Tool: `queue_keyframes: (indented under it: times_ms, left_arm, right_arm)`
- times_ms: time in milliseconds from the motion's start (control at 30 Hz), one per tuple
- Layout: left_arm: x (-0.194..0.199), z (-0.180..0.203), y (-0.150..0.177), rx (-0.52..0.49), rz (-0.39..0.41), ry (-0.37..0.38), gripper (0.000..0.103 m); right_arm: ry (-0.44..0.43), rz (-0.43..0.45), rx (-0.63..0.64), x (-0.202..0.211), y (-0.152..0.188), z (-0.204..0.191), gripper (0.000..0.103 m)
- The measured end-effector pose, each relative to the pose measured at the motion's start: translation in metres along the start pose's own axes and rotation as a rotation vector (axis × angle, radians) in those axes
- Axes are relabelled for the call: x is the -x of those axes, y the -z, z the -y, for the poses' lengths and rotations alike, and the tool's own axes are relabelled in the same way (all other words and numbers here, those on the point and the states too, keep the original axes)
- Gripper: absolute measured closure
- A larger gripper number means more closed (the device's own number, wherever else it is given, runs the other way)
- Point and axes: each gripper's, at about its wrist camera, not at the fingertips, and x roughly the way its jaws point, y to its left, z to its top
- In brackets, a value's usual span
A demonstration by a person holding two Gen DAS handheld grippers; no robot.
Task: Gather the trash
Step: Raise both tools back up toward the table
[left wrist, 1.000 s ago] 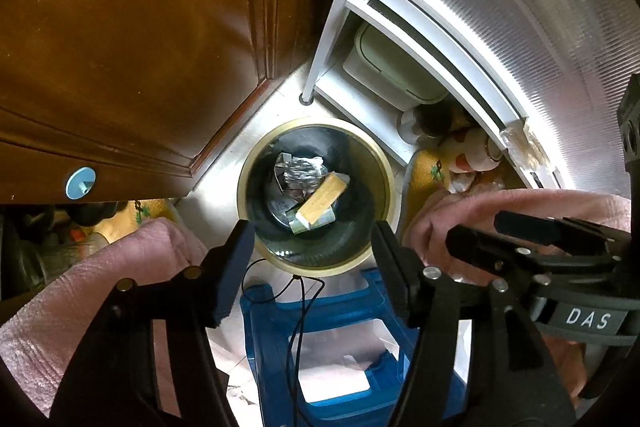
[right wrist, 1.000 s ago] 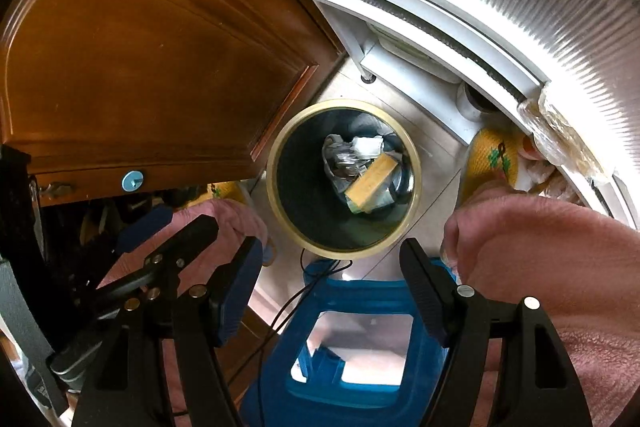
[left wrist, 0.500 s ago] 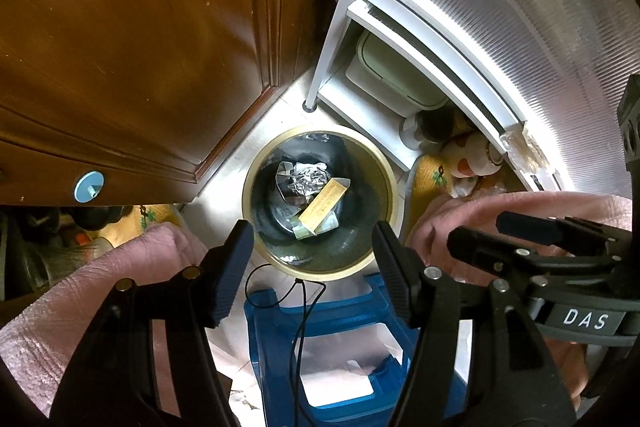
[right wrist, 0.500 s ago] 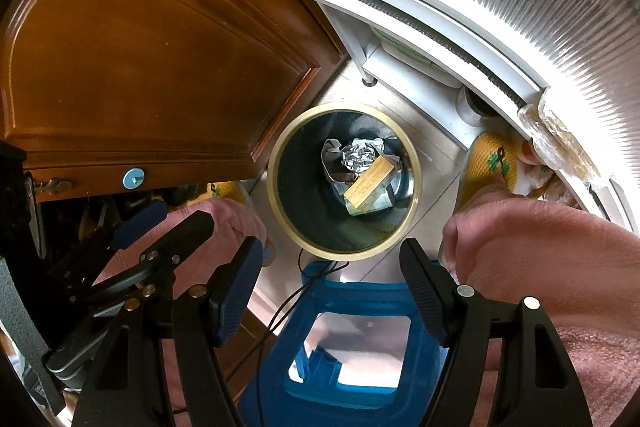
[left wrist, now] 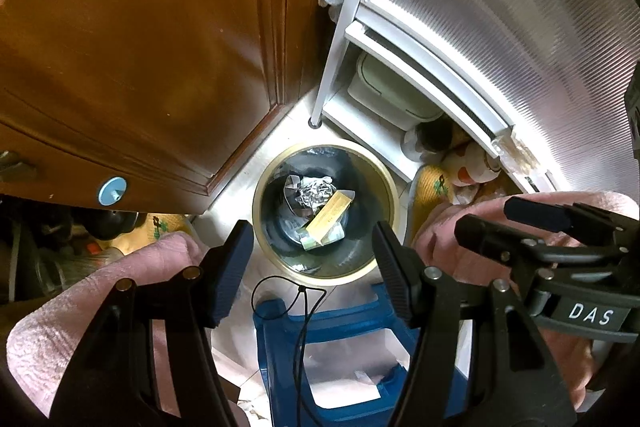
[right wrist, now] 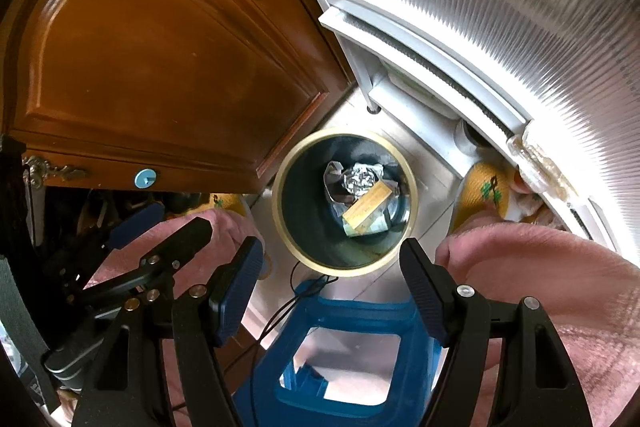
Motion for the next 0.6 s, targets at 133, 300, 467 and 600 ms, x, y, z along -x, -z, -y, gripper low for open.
queue_keyframes:
  times_ms: [133, 300, 467, 600]
  left_arm:
    - [0.028, 0.0, 0.001, 0.005, 0.036, -0.01, 0.044]
    - [0.078, 0.003, -0.003, 0.0, 0.108, -0.031, 0.044]
    - [0.133, 0.012, -0.013, -0.017, 0.158, -0.009, 0.044]
    - [0.173, 0.025, -0.021, -0.047, 0.209, 0.013, 0.044]
  right_arm:
    - [-0.004, 0.057, 0.021, 0.022, 0.005, -0.007, 0.031]
    - [-0.028, 0.159, 0.053, 0.07, 0.014, -0.014, 0.031]
    - [-0.042, 0.267, 0.114, 0.125, 0.024, -0.025, 0.031]
    - [-0.054, 0.376, 0.188, 0.182, 0.031, -0.036, 0.031]
